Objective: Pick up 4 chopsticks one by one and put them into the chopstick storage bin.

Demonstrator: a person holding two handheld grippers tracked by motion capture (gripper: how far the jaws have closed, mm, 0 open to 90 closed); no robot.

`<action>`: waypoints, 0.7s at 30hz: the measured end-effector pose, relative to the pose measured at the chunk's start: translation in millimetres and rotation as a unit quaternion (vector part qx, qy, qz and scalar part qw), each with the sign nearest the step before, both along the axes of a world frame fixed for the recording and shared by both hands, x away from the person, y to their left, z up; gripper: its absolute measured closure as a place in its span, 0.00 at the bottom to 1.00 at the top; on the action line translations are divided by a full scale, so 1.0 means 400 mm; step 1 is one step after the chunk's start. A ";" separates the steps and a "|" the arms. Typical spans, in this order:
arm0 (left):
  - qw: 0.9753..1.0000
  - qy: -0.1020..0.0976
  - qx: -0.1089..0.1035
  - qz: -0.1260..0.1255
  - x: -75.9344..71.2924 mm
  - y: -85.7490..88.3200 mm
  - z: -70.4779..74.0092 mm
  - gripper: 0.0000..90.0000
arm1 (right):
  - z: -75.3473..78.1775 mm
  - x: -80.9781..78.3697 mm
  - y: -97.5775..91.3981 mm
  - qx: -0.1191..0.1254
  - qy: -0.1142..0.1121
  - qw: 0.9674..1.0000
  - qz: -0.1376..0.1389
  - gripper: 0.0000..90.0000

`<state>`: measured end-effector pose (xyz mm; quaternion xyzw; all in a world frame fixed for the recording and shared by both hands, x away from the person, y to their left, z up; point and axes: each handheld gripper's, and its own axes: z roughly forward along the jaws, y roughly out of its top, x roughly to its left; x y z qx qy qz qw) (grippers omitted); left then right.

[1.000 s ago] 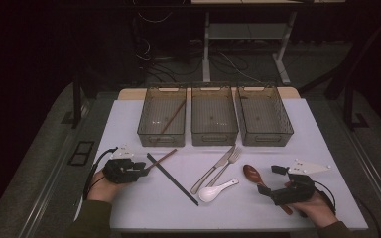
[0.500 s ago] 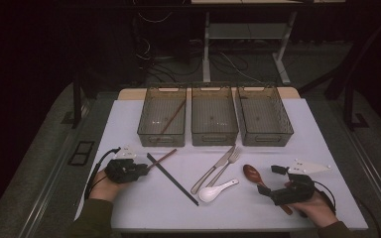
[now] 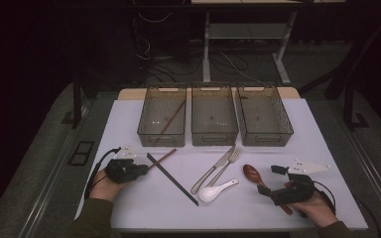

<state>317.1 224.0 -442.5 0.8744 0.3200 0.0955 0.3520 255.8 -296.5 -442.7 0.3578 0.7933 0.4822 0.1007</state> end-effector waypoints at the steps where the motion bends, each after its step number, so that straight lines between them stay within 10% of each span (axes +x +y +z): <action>1: 1.000 0.000 0.000 0.000 -0.001 0.000 0.001 0.93 | 0.000 0.000 0.000 0.000 0.000 1.000 0.000 0.04; 21: 1.000 0.002 -0.010 -0.013 -0.011 -0.014 0.030 0.93 | 0.000 0.000 0.000 -0.001 0.000 1.000 0.001 0.04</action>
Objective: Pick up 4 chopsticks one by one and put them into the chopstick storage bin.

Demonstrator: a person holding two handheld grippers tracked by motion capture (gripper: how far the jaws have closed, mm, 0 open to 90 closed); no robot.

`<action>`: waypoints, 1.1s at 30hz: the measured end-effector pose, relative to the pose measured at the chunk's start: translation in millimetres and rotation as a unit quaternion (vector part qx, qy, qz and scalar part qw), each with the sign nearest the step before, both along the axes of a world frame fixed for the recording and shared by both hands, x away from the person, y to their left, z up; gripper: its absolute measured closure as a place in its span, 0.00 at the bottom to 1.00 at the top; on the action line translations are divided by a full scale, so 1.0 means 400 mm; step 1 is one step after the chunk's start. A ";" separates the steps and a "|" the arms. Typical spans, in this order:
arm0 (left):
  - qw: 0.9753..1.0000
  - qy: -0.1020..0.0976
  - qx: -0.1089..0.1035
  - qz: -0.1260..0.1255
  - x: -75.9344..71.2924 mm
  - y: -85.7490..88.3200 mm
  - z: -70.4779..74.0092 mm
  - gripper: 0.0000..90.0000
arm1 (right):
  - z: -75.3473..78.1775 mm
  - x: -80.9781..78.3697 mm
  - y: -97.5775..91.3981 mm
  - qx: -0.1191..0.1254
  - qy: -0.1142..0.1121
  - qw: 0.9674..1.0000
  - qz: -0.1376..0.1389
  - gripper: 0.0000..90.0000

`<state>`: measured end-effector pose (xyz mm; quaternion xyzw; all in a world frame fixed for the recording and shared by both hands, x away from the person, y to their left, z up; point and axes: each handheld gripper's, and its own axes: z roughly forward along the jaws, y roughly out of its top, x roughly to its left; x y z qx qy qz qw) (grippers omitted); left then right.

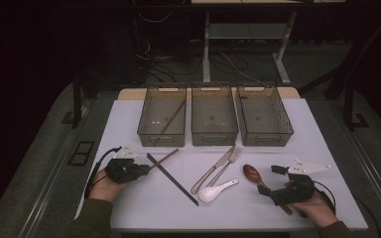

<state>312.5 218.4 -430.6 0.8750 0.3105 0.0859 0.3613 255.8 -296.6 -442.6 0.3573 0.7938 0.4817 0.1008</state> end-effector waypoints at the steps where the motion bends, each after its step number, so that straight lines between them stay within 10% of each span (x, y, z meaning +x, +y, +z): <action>1: 1.000 -0.001 0.000 -0.002 -0.001 -0.002 0.003 0.93 | 0.000 0.000 0.000 0.000 0.000 1.000 0.000 0.04; 33: 0.998 -0.020 -0.057 -0.013 0.026 -0.078 0.104 0.93 | -0.002 0.002 0.002 -0.001 0.000 1.000 0.001 0.04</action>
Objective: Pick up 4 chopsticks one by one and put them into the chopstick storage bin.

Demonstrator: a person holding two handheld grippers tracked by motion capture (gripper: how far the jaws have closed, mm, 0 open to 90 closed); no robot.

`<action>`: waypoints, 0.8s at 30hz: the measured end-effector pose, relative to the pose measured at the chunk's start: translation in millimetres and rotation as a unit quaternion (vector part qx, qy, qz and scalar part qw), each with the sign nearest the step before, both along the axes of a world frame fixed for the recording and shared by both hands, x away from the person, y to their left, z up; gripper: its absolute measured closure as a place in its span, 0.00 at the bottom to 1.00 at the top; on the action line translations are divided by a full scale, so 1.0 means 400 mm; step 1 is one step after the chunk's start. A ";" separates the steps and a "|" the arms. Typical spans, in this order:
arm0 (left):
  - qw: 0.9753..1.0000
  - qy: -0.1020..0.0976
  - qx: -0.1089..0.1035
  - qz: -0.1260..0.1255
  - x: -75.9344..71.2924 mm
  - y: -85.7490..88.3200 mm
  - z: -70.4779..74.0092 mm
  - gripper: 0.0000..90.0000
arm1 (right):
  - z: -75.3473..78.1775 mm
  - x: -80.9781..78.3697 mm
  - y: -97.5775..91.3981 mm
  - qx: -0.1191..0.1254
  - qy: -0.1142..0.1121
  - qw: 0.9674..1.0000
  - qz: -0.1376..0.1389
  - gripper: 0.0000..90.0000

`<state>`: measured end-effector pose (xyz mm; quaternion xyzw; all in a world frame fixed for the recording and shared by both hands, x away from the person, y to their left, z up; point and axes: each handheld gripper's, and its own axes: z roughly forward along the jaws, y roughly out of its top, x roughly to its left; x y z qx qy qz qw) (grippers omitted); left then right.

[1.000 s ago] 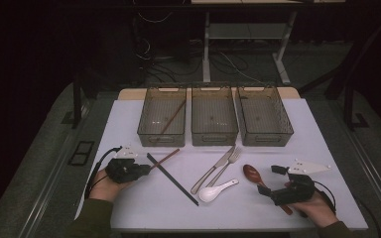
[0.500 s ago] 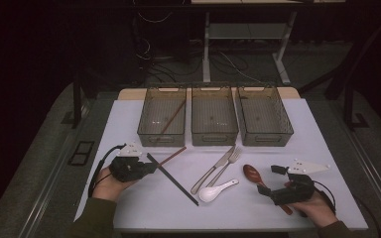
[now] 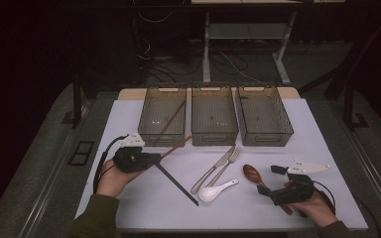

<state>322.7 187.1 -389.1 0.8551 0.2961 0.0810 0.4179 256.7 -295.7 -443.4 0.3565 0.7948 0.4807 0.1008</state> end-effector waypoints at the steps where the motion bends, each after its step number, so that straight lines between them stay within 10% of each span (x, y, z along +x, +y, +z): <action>1: 1.000 0.000 -0.002 0.002 0.003 -0.002 0.003 0.93 | 0.000 0.000 0.000 -0.001 0.000 1.000 0.000 0.04; 24: 0.997 -0.016 -0.027 0.071 0.067 -0.007 0.043 0.93 | -0.002 0.001 0.002 -0.002 0.005 1.000 -0.001 0.04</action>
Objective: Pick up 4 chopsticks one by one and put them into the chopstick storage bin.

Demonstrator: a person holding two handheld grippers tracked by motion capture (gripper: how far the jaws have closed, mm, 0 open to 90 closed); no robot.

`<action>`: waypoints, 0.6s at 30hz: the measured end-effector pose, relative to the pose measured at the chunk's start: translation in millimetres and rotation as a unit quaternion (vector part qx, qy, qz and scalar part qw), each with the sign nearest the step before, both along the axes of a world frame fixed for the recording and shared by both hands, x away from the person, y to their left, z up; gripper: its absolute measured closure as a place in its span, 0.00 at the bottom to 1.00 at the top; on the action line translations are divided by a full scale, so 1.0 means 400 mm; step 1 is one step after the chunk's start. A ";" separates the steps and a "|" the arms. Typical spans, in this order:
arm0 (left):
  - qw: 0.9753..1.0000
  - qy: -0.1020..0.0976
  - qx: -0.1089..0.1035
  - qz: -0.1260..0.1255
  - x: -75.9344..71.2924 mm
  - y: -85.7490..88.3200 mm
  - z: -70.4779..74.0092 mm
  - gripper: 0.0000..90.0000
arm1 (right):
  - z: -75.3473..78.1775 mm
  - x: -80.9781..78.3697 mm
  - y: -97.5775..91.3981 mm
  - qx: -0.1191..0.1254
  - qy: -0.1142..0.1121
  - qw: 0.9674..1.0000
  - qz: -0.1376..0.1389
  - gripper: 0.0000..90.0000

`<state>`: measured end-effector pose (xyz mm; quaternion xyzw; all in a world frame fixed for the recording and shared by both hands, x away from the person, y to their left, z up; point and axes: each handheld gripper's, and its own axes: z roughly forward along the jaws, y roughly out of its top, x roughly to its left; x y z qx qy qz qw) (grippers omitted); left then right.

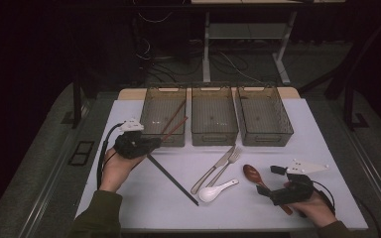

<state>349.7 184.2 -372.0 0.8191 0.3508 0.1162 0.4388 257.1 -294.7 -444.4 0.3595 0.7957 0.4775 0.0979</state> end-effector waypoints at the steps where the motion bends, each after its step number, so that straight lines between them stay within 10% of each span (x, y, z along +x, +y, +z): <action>1: 1.000 0.001 0.000 0.003 0.005 -0.001 0.001 0.93 | 0.000 0.000 0.000 0.000 0.000 1.000 0.000 0.04; 18: 0.999 0.000 0.003 0.048 0.111 -0.042 0.024 0.93 | 0.001 -0.001 -0.002 0.001 0.002 1.000 -0.001 0.04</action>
